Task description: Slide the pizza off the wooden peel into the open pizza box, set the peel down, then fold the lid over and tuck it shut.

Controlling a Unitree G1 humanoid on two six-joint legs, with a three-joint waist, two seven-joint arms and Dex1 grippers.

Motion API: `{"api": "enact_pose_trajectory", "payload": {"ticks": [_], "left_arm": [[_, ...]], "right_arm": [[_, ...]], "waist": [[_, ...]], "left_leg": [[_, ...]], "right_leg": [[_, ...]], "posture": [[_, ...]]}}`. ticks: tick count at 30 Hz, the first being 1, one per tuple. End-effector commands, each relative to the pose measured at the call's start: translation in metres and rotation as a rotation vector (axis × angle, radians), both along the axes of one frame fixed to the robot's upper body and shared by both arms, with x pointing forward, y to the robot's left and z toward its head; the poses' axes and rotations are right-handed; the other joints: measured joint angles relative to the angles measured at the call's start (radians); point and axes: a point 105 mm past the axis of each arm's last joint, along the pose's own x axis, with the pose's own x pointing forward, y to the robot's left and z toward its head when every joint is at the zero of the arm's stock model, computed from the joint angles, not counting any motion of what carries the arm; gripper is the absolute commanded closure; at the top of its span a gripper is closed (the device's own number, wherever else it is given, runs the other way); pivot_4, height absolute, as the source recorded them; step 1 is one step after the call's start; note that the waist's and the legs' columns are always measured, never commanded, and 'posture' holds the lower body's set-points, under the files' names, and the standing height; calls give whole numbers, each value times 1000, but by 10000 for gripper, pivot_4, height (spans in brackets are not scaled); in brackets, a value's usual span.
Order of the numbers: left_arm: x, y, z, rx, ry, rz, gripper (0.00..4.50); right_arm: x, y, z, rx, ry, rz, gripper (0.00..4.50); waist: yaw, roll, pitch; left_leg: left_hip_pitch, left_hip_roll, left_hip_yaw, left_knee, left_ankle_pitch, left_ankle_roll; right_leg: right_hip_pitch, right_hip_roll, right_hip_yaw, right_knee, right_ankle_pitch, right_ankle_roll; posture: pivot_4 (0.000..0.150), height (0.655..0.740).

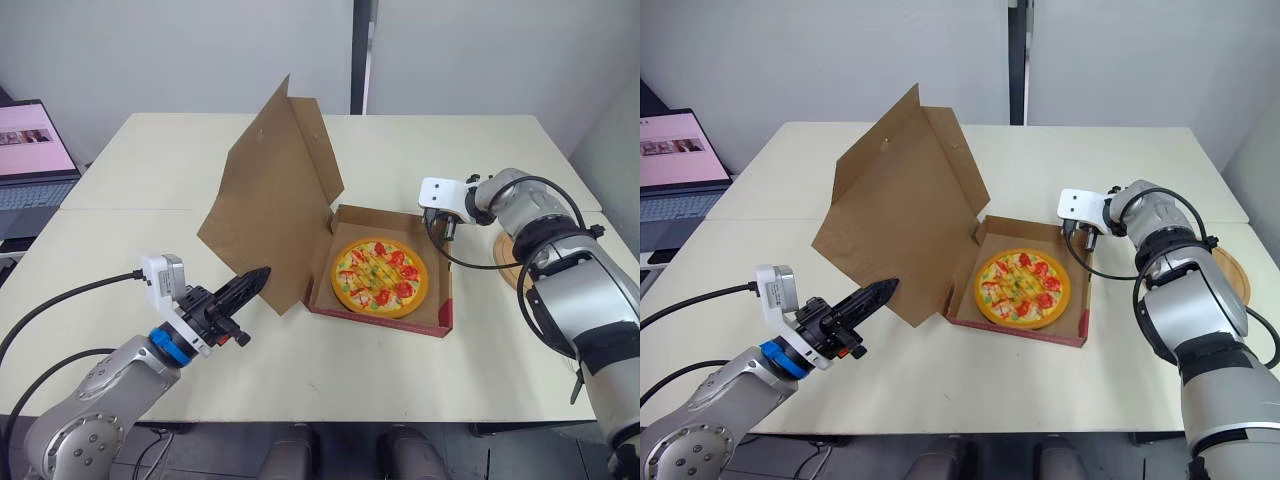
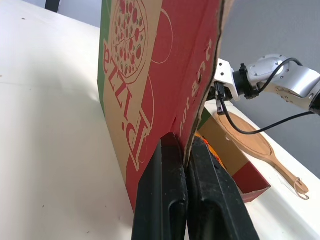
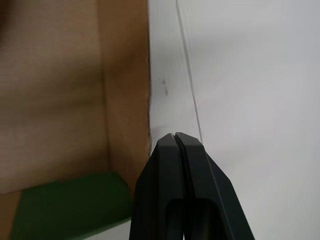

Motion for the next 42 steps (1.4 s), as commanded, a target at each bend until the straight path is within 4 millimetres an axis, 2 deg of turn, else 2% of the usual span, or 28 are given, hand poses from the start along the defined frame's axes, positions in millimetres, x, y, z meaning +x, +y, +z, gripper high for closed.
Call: {"api": "enact_pose_trajectory", "payload": {"ticks": [1, 8, 16, 20, 26, 38, 42], "left_arm": [[4, 1, 4, 16, -29, -20, 45000], [32, 6, 17, 93, -92, -87, 45000], [66, 1, 22, 138, -148, -109, 45000], [87, -8, 22, 138, -173, -116, 45000], [109, -27, 25, 129, -209, -169, 45000], [132, -51, 27, 106, -209, -264, 45000], [138, -56, 31, 96, -213, -274, 45000]], "right_arm": [[-3, 2, 11, 6, 27, 43, 44796], [-19, -6, -3, -18, 162, 99, 44796], [-40, -7, -5, 2, 284, 206, 44796], [-63, -3, -5, 14, 338, 278, 44796], [-97, -3, -4, 19, 361, 293, 44796], [-157, 8, -13, 172, 417, 238, 44796], [-165, 11, -13, 240, 414, 201, 44796]], "waist": [[1, 0, 0], [0, 0, 0], [2, 0, 0], [9, 0, 0], [14, 0, 0], [12, -1, 1], [13, -2, 1]], "left_leg": [[0, 0, 0, 0, 0, 0], [0, 0, -1, 0, 1, -1], [0, 0, -2, 0, 1, -2], [0, 0, -5, 1, 1, -2], [-1, 0, -5, 1, 1, -2], [-2, 0, -6, 2, 1, -2], [-2, 0, -6, 2, 1, -2]], "right_leg": [[0, 0, 0, 0, 0, 0], [0, 1, 0, 3, 0, 0], [0, 2, -1, 3, 0, 0], [1, 2, -3, 3, 0, 0], [1, 1, -4, 3, 0, 0], [0, 1, -4, 3, 0, 0], [0, 1, -4, 2, 0, 0]], "posture": [[1500, 7318], [1500, 7318], [1500, 7318], [1500, 7318], [1500, 7318], [1500, 7318], [1500, 7318]]}}
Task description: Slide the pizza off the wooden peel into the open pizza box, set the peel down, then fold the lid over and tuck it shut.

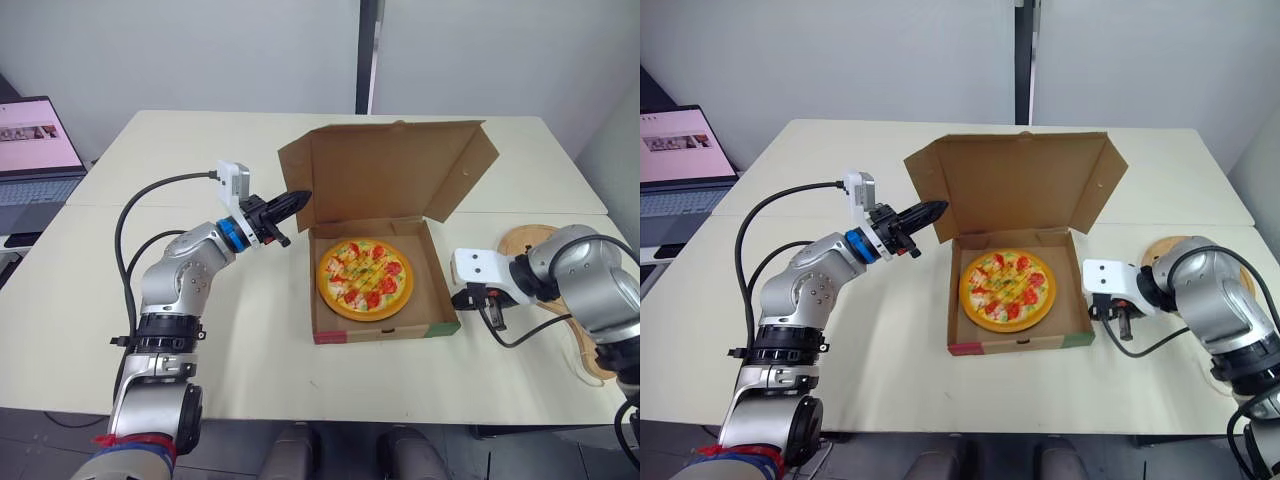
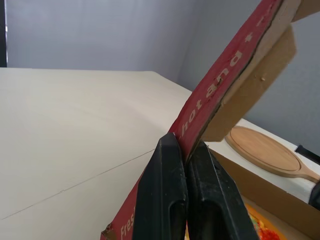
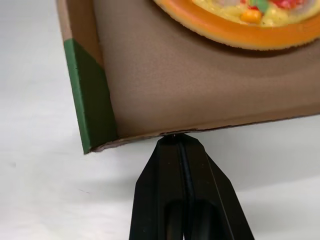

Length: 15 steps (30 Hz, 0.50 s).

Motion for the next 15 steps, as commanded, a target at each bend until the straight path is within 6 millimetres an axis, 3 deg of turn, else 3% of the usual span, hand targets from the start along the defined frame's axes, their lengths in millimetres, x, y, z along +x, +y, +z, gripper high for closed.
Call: {"api": "enact_pose_trajectory", "payload": {"ticks": [1, 6, 12, 15], "left_arm": [[1, -17, 4, 10, -11, -69, 45000], [6, -22, 9, 16, -20, -91, 45000], [10, -21, 7, 40, -23, -102, 45000], [13, -19, 9, 43, -31, -97, 45000]], "right_arm": [[-6, 12, 15, 88, -43, -11, 44796], [-6, 13, 16, 145, -72, -92, 44796], [3, -5, 24, 222, -157, -253, 44796], [9, -22, 31, 275, -238, -362, 38227]], "waist": [[0, 0, 0], [0, -2, 1], [5, -2, 1], [9, -2, 1]], "left_leg": [[0, 0, 0, 0, 0, 0], [0, 0, 0, 0, 0, 0], [0, 0, 0, 0, 0, 0], [0, 0, 0, 0, 0, 0]], "right_leg": [[0, 0, 0, 0, 0, 0], [0, 0, 0, 0, 0, 0], [0, 0, 0, 0, 0, 0], [0, 0, 0, 0, 0, 0]], "posture": [[1500, 7318], [1500, 7318], [1500, 7318], [1500, 7318]]}}
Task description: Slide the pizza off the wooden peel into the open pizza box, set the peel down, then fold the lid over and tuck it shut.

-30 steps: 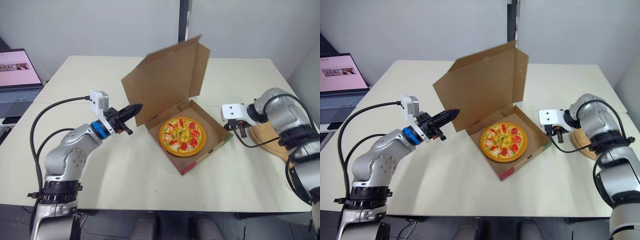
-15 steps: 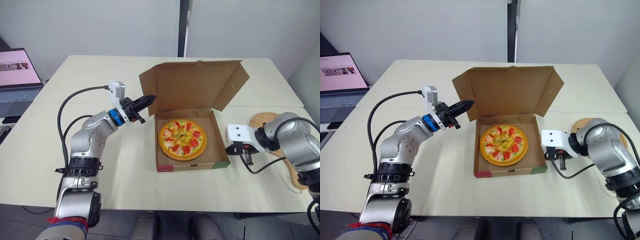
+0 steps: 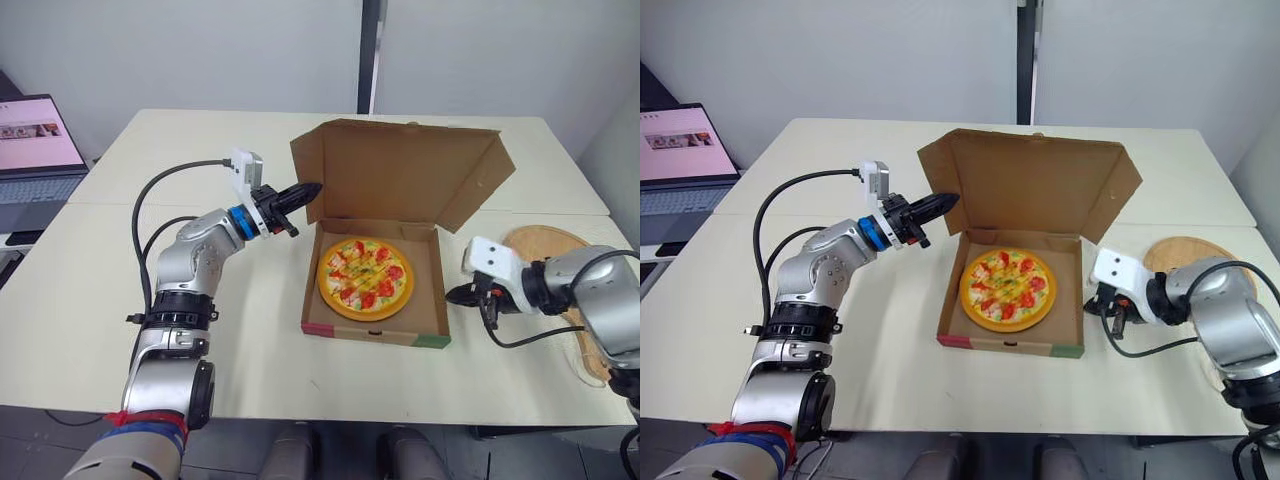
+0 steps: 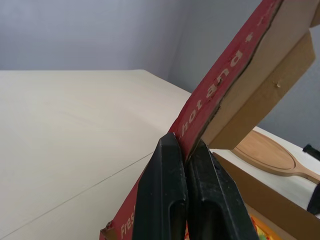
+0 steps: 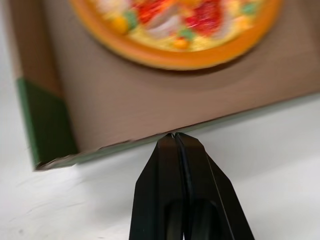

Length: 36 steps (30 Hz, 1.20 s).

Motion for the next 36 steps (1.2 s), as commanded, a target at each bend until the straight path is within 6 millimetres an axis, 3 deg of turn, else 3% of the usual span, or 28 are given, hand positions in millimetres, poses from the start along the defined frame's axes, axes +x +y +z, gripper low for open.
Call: {"api": "enact_pose_trajectory", "payload": {"ticks": [1, 7, 10, 19, 22, 31, 36], "left_arm": [[0, -8, 6, 18, -31, -41, 45000], [2, -6, 8, 26, -40, -41, 45000], [3, -6, 8, 30, -42, -43, 45000], [5, -6, 10, 38, -49, -46, 45000], [6, -6, 11, 41, -52, -45, 45000], [5, -7, 11, 45, -53, -58, 45000], [5, -6, 15, 29, -55, -57, 45000]], "right_arm": [[7, -16, 22, 71, -137, -116, 36042], [13, -34, 50, 235, -283, -290, 15946], [22, -33, 72, 340, -363, -347, 5385], [42, -14, 102, 505, -428, -383, 5385], [43, -11, 106, 524, -429, -380, 10921], [49, -4, 104, 538, -422, -377, 43896], [50, -3, 105, 541, -428, -379, 44783]], "waist": [[3, 0, 0], [5, 0, 0], [4, 0, 0], [2, 0, 0], [1, 0, 0], [-1, 0, 0], [-3, 0, 0]], "left_leg": [[0, 0, 0, 0, 0, 0], [0, 0, 0, 0, 0, 0], [0, 0, 0, 0, 0, 0], [0, 0, 1, 0, 0, 0], [0, 0, 1, 0, 0, 1], [0, 0, 1, 0, -2, 4], [0, 0, 1, 0, -2, 4]], "right_leg": [[0, 0, 0, 0, 0, 0], [0, 0, 1, 0, 0, 0], [0, 0, 1, 1, 0, 0], [-1, 1, 1, 1, 0, 0], [-1, 1, 1, 1, 0, 0], [-1, 1, 1, 2, 0, 0], [-1, 1, 1, 2, 0, 0]], "posture": [[1500, 7318], [1500, 7318], [1500, 7318], [1500, 7318], [1500, 7318], [1500, 7318], [1500, 7318]]}}
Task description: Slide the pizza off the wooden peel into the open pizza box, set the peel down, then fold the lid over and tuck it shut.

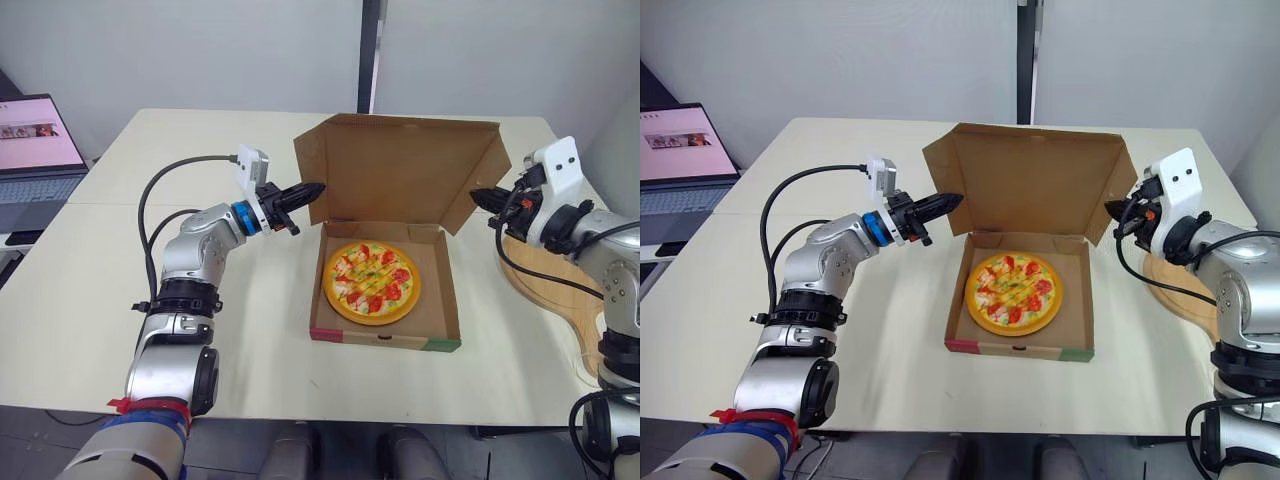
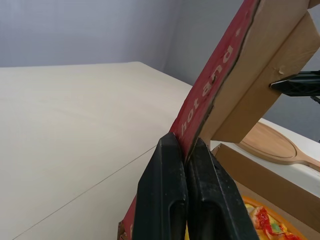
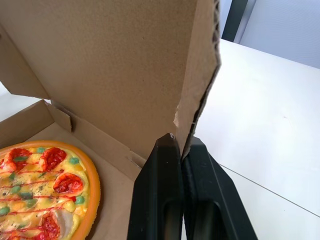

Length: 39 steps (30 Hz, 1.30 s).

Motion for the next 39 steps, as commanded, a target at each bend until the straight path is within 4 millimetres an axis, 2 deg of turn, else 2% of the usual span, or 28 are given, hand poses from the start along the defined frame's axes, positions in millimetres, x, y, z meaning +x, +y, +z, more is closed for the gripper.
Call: {"api": "enact_pose_trajectory", "payload": {"ticks": [1, 2, 3, 4, 11, 19, 23, 28, 29, 35, 39], "left_arm": [[-1, -3, 16, -13, -39, -22, 45000], [-1, 0, 18, -9, -48, -13, 45000], [-2, 1, 20, -5, -53, -18, 40705], [-3, 3, 22, -2, -58, -21, 38757], [-9, 14, 43, 4, -139, 17, 17219], [-14, 14, 54, -8, -154, 40, 17219], [-14, 18, 55, -13, -154, 69, 25844], [-16, 29, 56, -12, -161, 119, 42512], [-18, 30, 57, -11, -164, 121, 44591], [-27, 22, 64, -5, -184, 99, 44591], [-29, 7, 68, -6, -182, 75, 44591]], "right_arm": [[-2, 8, 17, -2, -68, 37, 44783], [-2, 7, 16, -4, -68, 36, 44783], [-3, 7, 16, -5, -68, 35, 45000], [-3, 6, 17, -7, -69, 32, 45000], [-3, 3, 17, -15, -71, 27, 45000], [-3, 2, 17, -23, -68, 27, 45000], [-3, 2, 17, -27, -67, 29, 45000], [-4, 1, 17, -34, -68, 29, 45000], [-4, 1, 17, -35, -68, 27, 45000], [-3, -2, 19, -36, -77, 5, 45000], [-1, -1, 24, -32, -101, -15, 45000]], "waist": [[-1, 0, 0], [-3, 0, 0], [-5, 0, 0], [-6, 0, 0], [-15, 0, 0], [-14, 0, 0], [-15, 0, 0], [-15, 0, 0], [-15, 0, 0], [-15, 0, 0], [-14, 0, 0]], "left_leg": [[0, 0, 0, 0, 0, 0], [0, 0, 0, 0, 0, 0], [0, 0, 0, 0, 0, 0], [0, 0, 0, 0, 0, 0], [0, 0, 0, 0, 0, 0], [0, 0, 0, 0, 0, 0], [0, 0, 0, 0, 0, 0], [0, 0, 0, 0, 0, 0], [0, 0, 0, 0, 0, 0], [0, 1, 0, 0, 0, 0], [0, 1, 0, 0, 0, 0]], "right_leg": [[0, 0, 0, 0, 0, 0], [0, 0, 0, 0, 0, 0], [0, 0, 0, 0, 0, 0], [0, 0, 0, 0, 0, 0], [0, 0, 1, 0, 0, 0], [0, 0, 1, 0, 0, 0], [-1, 1, 1, 1, 0, 0], [-1, 1, 1, 1, 0, 0], [-1, 1, 1, 0, 0, 0], [-1, 1, 2, 1, 0, 0], [-1, 1, 2, 0, 0, 0]], "posture": [[1500, 7318], [1500, 7318], [1500, 7318], [1500, 7318], [1500, 7318], [1500, 7318], [1500, 7318], [1500, 7318], [1500, 7318], [1500, 7318], [1500, 7318]]}}
